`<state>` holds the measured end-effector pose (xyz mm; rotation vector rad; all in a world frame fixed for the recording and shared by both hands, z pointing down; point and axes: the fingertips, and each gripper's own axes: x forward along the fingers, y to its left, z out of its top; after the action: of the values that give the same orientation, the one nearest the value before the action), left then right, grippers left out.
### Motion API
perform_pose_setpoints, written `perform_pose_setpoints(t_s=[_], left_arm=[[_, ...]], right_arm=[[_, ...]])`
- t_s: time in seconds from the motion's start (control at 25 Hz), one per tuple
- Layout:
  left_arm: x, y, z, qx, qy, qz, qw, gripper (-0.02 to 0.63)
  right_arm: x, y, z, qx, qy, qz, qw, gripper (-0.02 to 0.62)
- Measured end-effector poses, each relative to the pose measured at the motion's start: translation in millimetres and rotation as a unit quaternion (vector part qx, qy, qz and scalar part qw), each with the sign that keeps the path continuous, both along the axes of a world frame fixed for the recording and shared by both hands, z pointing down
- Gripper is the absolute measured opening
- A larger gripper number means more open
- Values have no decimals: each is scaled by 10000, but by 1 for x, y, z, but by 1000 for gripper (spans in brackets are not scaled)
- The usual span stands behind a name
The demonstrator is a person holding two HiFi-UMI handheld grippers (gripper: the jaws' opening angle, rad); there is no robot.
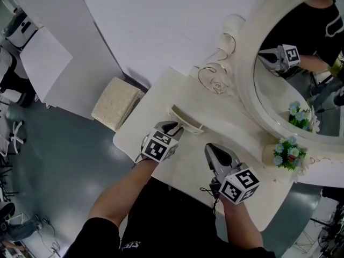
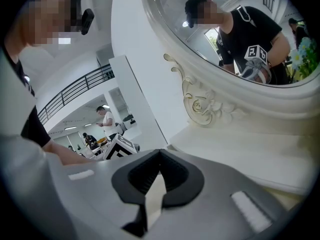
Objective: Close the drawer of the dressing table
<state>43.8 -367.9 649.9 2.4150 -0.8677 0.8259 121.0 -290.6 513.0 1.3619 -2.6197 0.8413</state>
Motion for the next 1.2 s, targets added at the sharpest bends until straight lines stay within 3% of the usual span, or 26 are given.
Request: perform_pose_setpoints(t_s=[1.2], left_arm=[[33,-38,12,-76,-146,121,9998,100]], right_arm=[[56,4,7,-112,66,576,9983,11]])
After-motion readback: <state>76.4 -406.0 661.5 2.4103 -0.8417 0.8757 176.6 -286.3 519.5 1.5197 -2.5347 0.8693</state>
